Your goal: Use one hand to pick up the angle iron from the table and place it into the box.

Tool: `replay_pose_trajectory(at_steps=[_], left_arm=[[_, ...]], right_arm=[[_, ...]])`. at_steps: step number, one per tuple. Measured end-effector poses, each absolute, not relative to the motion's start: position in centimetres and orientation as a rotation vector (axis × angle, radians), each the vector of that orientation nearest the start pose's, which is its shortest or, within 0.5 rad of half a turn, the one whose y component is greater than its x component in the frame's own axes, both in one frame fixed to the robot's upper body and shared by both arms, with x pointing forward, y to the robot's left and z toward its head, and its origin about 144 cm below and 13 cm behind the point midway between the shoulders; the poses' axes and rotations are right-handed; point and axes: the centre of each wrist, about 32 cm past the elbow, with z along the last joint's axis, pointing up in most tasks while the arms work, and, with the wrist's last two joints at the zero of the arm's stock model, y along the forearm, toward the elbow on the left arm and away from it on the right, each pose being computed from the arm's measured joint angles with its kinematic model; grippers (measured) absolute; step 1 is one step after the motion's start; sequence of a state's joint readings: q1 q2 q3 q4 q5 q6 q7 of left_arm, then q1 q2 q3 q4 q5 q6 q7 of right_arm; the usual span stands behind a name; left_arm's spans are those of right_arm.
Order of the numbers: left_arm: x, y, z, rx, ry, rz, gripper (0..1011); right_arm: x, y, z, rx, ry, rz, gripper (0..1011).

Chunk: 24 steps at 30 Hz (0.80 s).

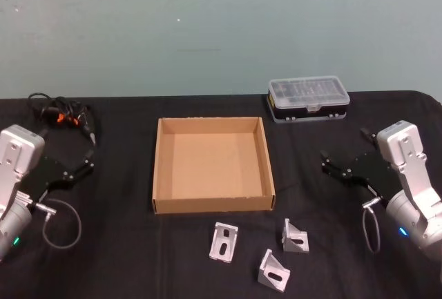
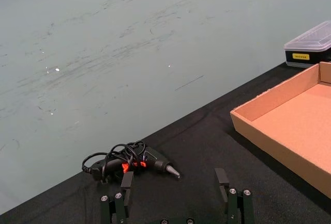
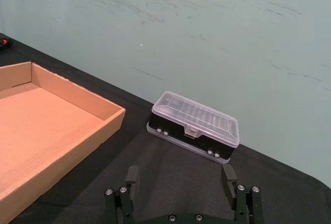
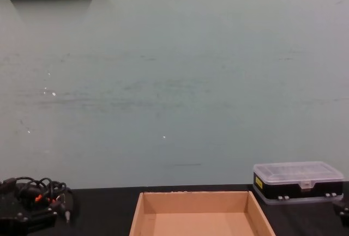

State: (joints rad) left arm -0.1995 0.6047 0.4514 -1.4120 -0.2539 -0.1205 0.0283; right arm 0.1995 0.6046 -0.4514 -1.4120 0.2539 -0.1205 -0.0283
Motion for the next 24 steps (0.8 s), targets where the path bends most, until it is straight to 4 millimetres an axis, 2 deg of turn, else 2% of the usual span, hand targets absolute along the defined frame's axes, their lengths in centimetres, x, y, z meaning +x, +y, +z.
replay_pose_trajectory(at_steps=[24], left_arm=[[48.86,30.97,113.98,0.304,-0.285,1.248,1000]], right_arm=[[48.86,-30.96,113.98,-0.305,-0.285,-1.248,1004]])
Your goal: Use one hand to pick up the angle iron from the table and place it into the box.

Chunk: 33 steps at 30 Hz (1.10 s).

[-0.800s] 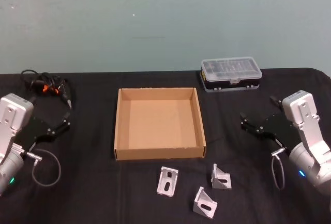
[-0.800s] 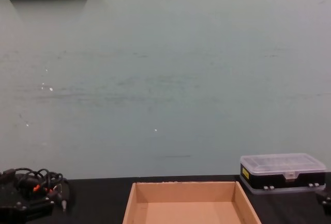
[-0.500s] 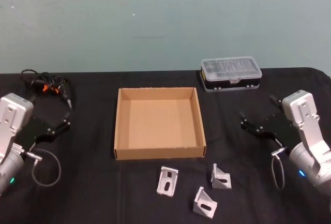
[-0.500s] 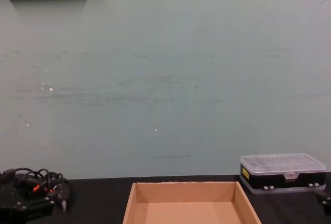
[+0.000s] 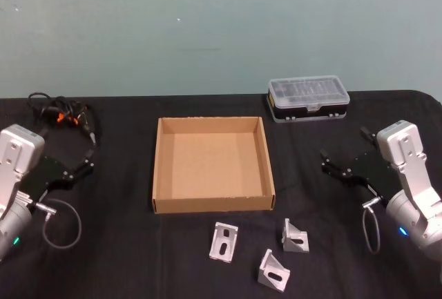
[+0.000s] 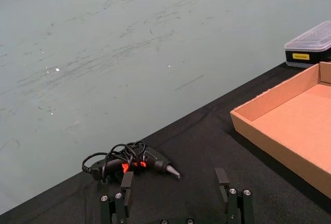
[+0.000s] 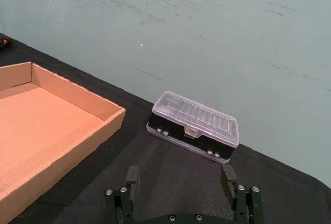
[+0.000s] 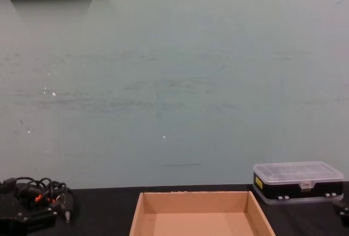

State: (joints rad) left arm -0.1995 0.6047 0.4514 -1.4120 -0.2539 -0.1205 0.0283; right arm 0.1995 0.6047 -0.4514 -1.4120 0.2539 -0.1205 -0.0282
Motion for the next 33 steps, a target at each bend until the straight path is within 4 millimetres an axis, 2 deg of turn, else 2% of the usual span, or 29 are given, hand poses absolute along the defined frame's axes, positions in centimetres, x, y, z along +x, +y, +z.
replay_pose_trajectory(at_steps=[18,26,33], left_arm=[[48.9,31.0,114.0,0.304,-0.285,1.248,1000],[48.9,31.0,114.0,0.304,-0.285,1.248,1000],[48.9,31.0,114.0,0.304,-0.285,1.248,1000]], right_arm=[[48.9,-31.0,114.0,-0.304,-0.284,-1.248,1004],[49.2,-32.4,114.0,-0.270,-0.255,-1.215,1004],[48.7,-33.8,114.2,-0.227,-0.222,-1.161,1004]])
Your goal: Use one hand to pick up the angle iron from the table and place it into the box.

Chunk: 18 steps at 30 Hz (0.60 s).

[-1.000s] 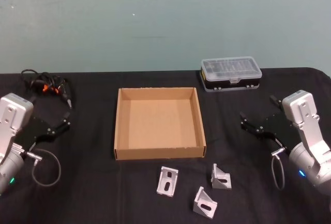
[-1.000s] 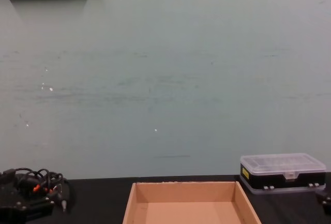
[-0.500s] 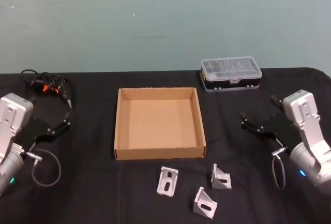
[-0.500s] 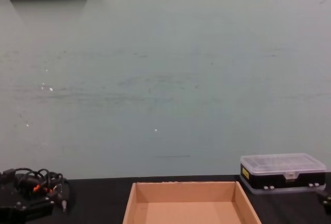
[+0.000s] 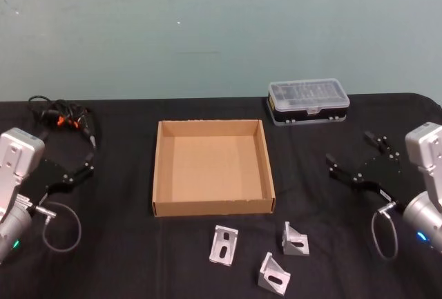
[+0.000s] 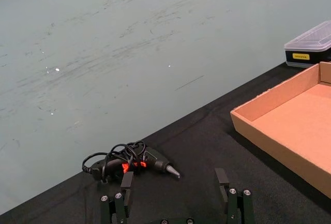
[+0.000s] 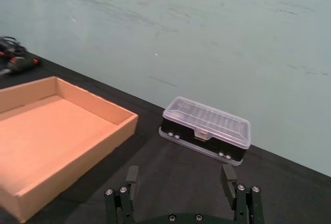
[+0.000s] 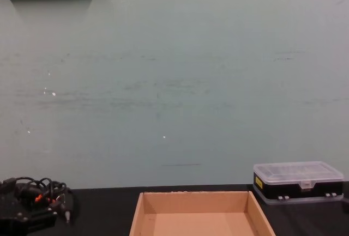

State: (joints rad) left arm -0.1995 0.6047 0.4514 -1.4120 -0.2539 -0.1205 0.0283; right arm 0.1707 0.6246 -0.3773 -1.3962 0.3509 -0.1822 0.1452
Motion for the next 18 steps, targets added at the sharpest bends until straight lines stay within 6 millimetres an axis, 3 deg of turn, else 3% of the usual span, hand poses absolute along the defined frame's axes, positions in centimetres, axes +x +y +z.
replay_pose_trajectory(at_steps=[18], left_arm=[[48.9,31.0,114.0,0.304,-0.285,1.248,1000]], right_arm=[[45.7,-36.9,115.3,-0.153,-0.121,-0.953,1004]])
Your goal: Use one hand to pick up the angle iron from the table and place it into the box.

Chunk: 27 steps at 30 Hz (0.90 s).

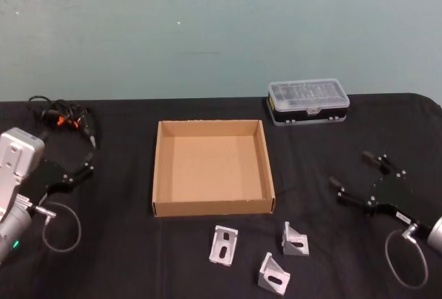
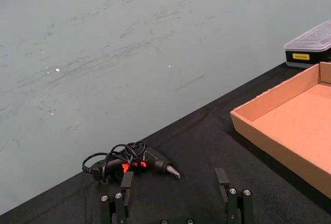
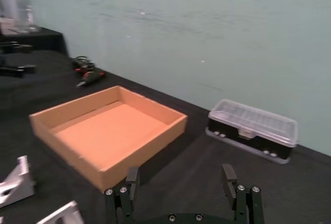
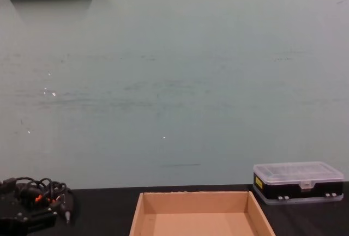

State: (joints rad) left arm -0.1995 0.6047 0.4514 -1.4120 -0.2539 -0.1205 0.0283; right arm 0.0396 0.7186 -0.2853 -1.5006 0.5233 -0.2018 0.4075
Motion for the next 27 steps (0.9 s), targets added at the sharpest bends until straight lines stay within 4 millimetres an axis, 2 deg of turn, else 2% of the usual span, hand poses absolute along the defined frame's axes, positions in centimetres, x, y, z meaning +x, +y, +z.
replay_pose_trajectory(at_steps=[15,27], left_arm=[[48.9,31.0,114.0,0.304,-0.285,1.248,1000],[48.9,31.0,114.0,0.304,-0.285,1.248,1000]], right_arm=[[45.3,-37.4,115.5,-0.174,-0.090,-0.744,1004],[46.4,-36.8,115.2,-0.213,-0.073,-0.645,1004]])
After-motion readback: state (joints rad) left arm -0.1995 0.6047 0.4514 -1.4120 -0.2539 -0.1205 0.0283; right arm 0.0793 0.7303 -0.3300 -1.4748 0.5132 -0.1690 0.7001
